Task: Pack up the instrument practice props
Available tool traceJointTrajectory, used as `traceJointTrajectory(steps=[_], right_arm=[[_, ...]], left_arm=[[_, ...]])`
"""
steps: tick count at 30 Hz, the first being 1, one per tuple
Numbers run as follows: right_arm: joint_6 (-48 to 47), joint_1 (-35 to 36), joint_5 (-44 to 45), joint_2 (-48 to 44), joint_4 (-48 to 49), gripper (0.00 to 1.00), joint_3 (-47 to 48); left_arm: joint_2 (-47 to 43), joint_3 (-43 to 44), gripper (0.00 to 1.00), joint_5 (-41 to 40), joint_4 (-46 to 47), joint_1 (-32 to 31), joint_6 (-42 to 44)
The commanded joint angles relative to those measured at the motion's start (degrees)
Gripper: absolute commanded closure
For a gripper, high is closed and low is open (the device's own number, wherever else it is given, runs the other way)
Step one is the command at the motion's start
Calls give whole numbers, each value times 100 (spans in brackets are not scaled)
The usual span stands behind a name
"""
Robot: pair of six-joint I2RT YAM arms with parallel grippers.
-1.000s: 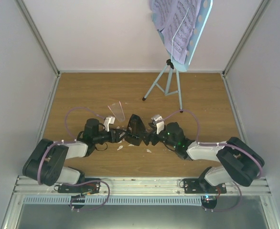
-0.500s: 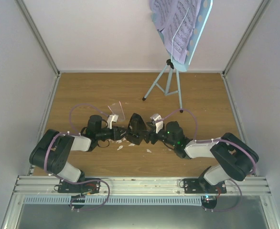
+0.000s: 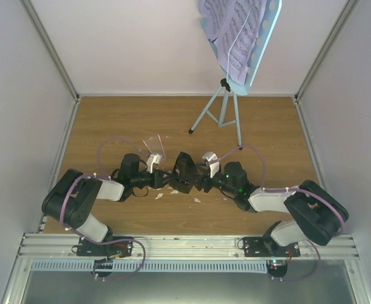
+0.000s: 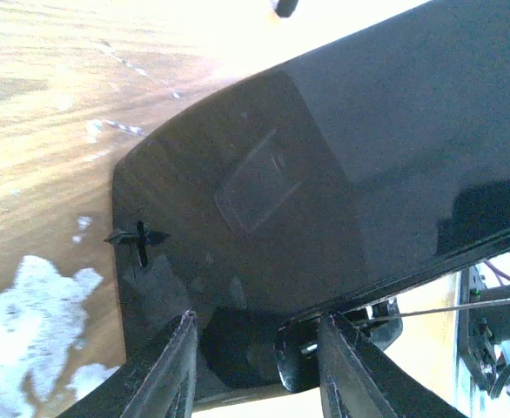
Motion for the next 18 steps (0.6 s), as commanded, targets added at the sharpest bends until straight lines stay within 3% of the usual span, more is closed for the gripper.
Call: traceJointTrajectory(steps=[1, 13, 18], right_arm=[[88, 103, -493, -510, -104, 33, -207], [453, 192, -16, -2137, -1065, 34, -1136], [529, 195, 126, -2540, -1331, 34, -1293]], left_arm=[[-120, 61, 60, -165, -79, -586, 218], [-644, -288, 59, -933, -66, -1663, -276], [-928, -282, 49, -1232, -268, -1787, -345]])
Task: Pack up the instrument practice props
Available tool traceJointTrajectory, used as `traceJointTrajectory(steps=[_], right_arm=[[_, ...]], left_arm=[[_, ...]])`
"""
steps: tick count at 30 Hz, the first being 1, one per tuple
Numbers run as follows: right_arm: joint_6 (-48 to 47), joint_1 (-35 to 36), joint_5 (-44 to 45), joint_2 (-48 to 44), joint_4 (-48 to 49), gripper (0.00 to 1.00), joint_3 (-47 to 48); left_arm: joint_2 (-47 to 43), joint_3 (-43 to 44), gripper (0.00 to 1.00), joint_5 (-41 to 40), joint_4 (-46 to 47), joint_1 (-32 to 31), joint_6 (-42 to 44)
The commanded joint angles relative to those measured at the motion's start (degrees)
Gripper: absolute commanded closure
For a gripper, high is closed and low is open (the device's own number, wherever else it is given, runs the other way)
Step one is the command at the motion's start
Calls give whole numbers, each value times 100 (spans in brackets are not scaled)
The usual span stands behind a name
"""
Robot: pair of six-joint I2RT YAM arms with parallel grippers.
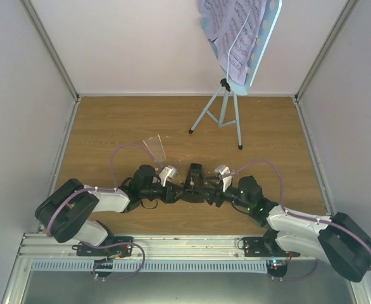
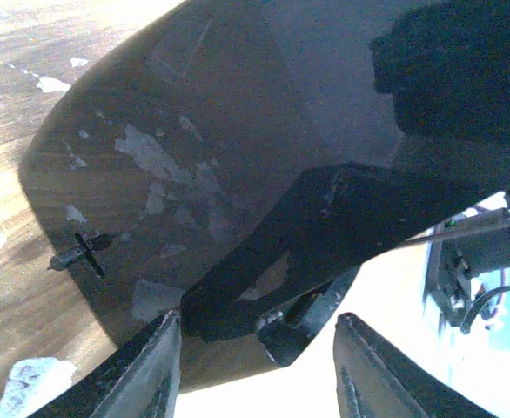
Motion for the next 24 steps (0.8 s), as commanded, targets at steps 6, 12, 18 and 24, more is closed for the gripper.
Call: traceJointTrajectory(steps=[6, 12, 18, 24], right_arm=[[15, 63, 358, -982, -892, 15, -47], [-243, -59, 698, -1969, -1351, 1, 134], [-857, -608, -516, -2089, -919, 0, 414], [-1712, -771, -1443, -1366, -425, 0, 908]], left_arm=[[-1363, 163, 23, -1164, -1111, -92, 116], [-2539, 1151, 1, -2651, -3472, -21, -10], [-2241, 2879, 1, -1843, -4726, 424, 544], [-1262, 4662, 1, -478, -5188, 660, 1233]])
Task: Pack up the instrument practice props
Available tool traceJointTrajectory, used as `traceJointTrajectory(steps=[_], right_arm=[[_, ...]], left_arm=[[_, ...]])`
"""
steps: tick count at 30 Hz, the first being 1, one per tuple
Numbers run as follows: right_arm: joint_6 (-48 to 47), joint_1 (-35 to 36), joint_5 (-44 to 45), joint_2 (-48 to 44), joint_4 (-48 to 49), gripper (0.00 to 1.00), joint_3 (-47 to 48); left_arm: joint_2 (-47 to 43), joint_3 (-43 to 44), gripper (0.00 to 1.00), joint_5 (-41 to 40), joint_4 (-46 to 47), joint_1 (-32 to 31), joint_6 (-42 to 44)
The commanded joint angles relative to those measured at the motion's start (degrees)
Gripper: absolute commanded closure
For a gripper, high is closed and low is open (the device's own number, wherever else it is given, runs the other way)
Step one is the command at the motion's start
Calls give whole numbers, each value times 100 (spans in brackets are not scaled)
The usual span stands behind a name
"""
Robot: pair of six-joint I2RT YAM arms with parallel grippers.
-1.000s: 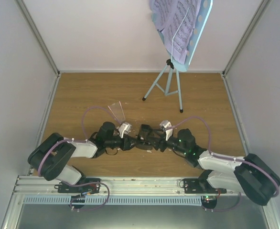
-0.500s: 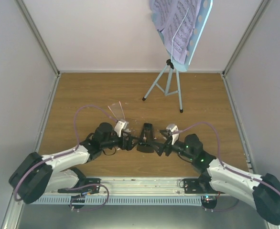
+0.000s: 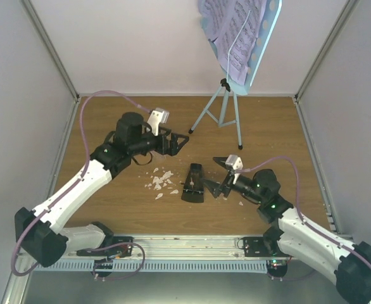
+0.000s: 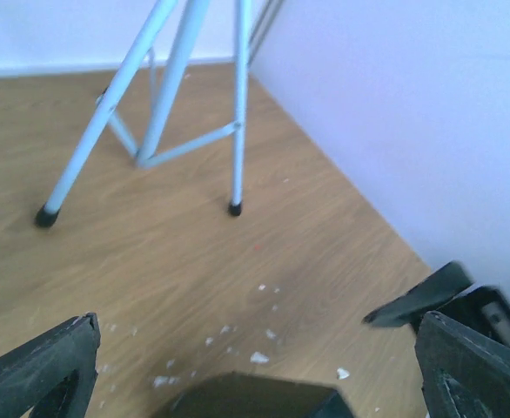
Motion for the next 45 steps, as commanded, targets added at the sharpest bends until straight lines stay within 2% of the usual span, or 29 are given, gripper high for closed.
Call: traceJointTrajectory(steps=[1, 5, 10, 14, 18, 35, 38, 45], right_arm=[[-789, -135, -1032, 600, 475, 0, 526], [-941, -188, -1709, 1311, 589, 0, 935], [-1281, -189, -2016, 1914, 502, 0, 1173], [-1341, -171, -1820, 2059, 664, 0, 1046], [-1475, -109, -1440, 2185, 734, 0, 994], [-1600, -21, -1100, 2629, 700, 1, 1007], [-1595, -22, -1068, 2606, 717, 3, 976], [-1537, -22, -1006, 2551, 776, 15, 863]], left_arm=[[433, 808, 1, 1080, -302, 88, 600], [528, 948, 1, 938, 120, 107, 719], [386, 470, 1, 297, 587, 137, 1082], [339, 206, 1, -218, 467, 168, 1347], [417, 226, 1, -173, 443, 169, 1342], [453, 221, 1, -274, 425, 169, 1348], [456, 221, 1, -281, 426, 169, 1348], [459, 217, 1, -273, 428, 169, 1348]])
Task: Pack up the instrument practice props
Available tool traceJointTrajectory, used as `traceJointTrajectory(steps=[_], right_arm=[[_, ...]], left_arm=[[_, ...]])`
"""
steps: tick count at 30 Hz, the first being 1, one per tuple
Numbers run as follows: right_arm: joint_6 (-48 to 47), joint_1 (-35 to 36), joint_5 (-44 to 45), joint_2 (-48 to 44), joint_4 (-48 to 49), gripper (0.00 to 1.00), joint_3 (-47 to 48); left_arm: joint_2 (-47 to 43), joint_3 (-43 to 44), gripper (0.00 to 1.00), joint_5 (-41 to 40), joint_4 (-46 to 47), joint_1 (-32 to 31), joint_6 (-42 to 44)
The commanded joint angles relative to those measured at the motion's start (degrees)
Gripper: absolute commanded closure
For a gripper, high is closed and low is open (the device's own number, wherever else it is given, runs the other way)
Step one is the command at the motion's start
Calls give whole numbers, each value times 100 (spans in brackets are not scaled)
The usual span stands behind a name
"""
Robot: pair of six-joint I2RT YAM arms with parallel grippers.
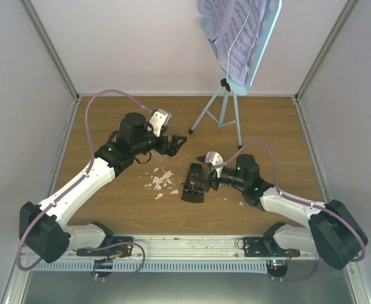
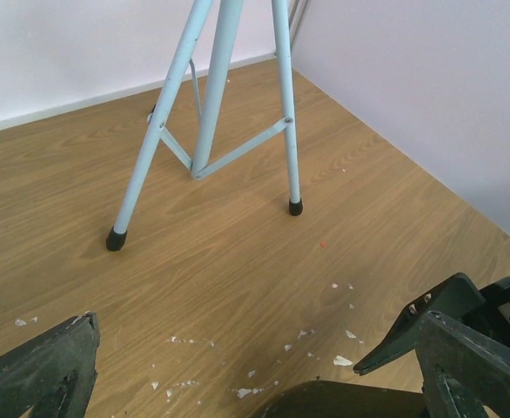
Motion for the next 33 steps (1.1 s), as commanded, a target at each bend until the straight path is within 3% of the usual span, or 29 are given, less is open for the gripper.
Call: traceJointTrajectory(steps=[1, 33], right_arm=[[-20, 31, 104, -67, 223, 16, -159], [188, -57, 45, -209, 527, 39, -457]], left_arm=[[-7, 21, 1, -49, 268, 17, 86], [-7, 30, 1, 228, 271, 16, 139]])
